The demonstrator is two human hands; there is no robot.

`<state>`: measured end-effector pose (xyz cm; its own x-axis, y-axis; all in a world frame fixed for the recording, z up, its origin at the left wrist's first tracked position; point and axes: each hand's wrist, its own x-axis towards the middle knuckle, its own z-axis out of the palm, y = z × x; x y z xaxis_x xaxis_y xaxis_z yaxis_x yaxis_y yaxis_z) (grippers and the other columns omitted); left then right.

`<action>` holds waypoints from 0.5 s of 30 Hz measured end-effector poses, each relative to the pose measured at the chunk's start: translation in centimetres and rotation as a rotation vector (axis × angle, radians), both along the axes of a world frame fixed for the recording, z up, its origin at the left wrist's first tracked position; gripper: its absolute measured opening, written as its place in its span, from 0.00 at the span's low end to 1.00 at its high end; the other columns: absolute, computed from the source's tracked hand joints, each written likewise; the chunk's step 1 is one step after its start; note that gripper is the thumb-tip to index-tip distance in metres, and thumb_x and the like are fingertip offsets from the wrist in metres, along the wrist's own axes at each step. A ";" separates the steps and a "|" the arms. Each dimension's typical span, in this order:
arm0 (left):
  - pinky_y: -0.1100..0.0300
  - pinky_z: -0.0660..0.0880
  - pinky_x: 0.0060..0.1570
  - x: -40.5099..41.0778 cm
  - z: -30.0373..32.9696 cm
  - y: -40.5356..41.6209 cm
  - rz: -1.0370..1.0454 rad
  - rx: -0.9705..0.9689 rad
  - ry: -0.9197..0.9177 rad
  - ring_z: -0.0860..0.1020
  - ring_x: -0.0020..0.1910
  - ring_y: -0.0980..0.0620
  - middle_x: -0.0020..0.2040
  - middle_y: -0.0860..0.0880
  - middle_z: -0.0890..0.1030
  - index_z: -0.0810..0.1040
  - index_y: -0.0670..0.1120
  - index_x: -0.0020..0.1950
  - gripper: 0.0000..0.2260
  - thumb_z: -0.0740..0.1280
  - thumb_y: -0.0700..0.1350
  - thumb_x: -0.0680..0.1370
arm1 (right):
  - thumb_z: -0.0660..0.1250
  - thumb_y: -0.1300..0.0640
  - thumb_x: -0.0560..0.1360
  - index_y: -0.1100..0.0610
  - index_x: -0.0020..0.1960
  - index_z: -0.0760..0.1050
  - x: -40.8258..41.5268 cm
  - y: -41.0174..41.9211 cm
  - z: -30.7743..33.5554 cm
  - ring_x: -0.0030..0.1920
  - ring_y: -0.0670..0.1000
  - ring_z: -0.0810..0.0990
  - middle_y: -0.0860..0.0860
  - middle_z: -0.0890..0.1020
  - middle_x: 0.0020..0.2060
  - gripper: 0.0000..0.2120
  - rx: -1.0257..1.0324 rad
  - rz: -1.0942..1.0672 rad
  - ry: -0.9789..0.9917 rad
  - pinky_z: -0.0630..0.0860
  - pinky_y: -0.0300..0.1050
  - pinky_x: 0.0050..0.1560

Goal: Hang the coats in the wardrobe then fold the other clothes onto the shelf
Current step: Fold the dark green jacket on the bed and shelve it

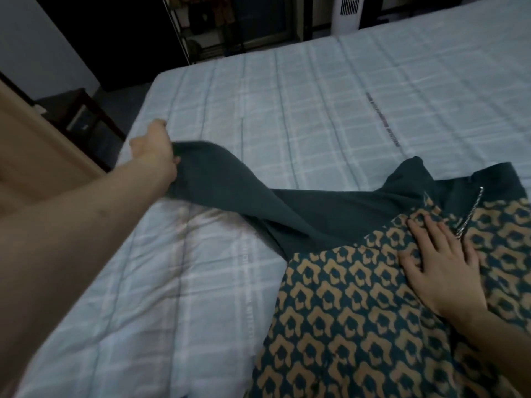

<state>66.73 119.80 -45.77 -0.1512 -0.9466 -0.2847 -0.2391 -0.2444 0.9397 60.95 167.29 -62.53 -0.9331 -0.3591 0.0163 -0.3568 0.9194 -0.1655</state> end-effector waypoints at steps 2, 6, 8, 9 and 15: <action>0.55 0.73 0.58 2.0 -3.2 0.3 0.083 -0.044 -0.320 0.77 0.60 0.44 0.65 0.44 0.75 0.69 0.45 0.71 0.23 0.61 0.53 0.77 | 0.43 0.35 0.77 0.44 0.78 0.52 -0.1 0.1 0.0 0.77 0.50 0.51 0.48 0.57 0.77 0.31 -0.001 0.003 0.002 0.45 0.57 0.76; 0.59 0.79 0.32 5.9 -8.2 3.2 -0.335 0.573 -0.434 0.83 0.34 0.46 0.38 0.43 0.83 0.77 0.41 0.49 0.23 0.54 0.59 0.80 | 0.43 0.36 0.77 0.44 0.78 0.53 -0.2 0.1 -0.2 0.77 0.50 0.52 0.48 0.57 0.77 0.31 -0.002 0.001 0.011 0.45 0.56 0.76; 0.58 0.78 0.36 5.9 -9.6 3.8 -0.423 0.540 -0.443 0.83 0.41 0.45 0.43 0.43 0.84 0.76 0.41 0.49 0.30 0.50 0.67 0.78 | 0.44 0.36 0.77 0.44 0.77 0.54 -0.2 0.0 -0.4 0.77 0.50 0.52 0.48 0.57 0.77 0.31 -0.005 0.000 0.019 0.45 0.56 0.76; 0.56 0.78 0.37 5.5 -10.0 3.7 -0.385 0.470 -0.384 0.83 0.43 0.44 0.44 0.43 0.83 0.75 0.43 0.50 0.29 0.52 0.68 0.78 | 0.44 0.36 0.77 0.44 0.77 0.54 -0.3 0.0 -0.5 0.77 0.50 0.52 0.48 0.58 0.77 0.31 -0.005 0.002 0.024 0.45 0.56 0.76; 0.42 0.78 0.53 2.6 -9.0 2.6 -0.053 0.159 0.056 0.77 0.56 0.42 0.65 0.45 0.74 0.64 0.46 0.74 0.26 0.66 0.39 0.77 | 0.44 0.36 0.77 0.44 0.78 0.53 -0.2 0.2 -0.5 0.77 0.50 0.53 0.48 0.58 0.77 0.31 -0.009 -0.001 0.032 0.47 0.57 0.76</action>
<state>69.34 122.44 -54.80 -0.2192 -0.8808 -0.4196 -0.2043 -0.3791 0.9025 60.74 167.48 -63.01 -0.9326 -0.3574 0.0500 -0.3607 0.9184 -0.1625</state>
